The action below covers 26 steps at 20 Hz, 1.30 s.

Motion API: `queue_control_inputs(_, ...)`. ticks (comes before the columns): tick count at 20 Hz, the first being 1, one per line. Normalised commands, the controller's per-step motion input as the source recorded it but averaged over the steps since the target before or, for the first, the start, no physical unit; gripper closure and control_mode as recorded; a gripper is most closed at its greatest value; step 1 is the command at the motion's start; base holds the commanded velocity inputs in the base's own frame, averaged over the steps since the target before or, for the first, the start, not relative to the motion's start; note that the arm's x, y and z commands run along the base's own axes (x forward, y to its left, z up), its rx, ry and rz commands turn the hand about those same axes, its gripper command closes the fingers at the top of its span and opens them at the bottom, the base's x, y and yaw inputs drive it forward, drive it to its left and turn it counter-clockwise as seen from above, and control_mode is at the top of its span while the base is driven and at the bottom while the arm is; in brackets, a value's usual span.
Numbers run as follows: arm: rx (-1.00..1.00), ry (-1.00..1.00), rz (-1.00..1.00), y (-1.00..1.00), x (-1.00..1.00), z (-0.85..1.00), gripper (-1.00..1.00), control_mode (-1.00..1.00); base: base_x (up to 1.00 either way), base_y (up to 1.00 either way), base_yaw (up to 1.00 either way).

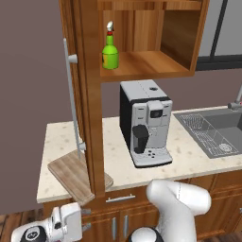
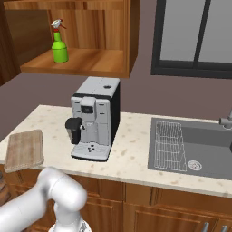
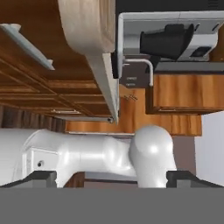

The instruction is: Move the cutting board and knife to the sink. Then move spray from the cabinet to the counter.

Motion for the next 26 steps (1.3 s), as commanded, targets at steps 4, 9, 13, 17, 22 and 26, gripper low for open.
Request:
queue_control_inputs(4, -0.29, 0.07, -0.04, 0.11, 0.37, 0.00, -1.00, -1.00, 0.00, 0.00, 0.00)
queue_control_inputs(9, -0.18, 0.06, 0.00, 0.01, 0.44, 0.00, -1.00, -1.00, 0.00, 0.00, 0.00)
queue_control_inputs(13, -0.07, 0.07, 0.07, 0.03, 0.42, -0.07, -1.00, -1.00, 0.00, 0.00, 0.00)
queue_control_inputs(17, -0.02, 0.07, 0.13, 0.16, 0.29, -0.16, -1.00, -1.00, 0.00, 0.00, 0.00)
queue_control_inputs(22, 0.00, 0.04, 0.15, 0.24, 0.09, -0.20, -1.00, -1.00, 0.00, 0.00, 0.00)
queue_control_inputs(26, 0.00, 0.00, 0.15, 0.26, 0.00, -0.20, -1.00, -1.00, 0.00, 0.00, 0.00)
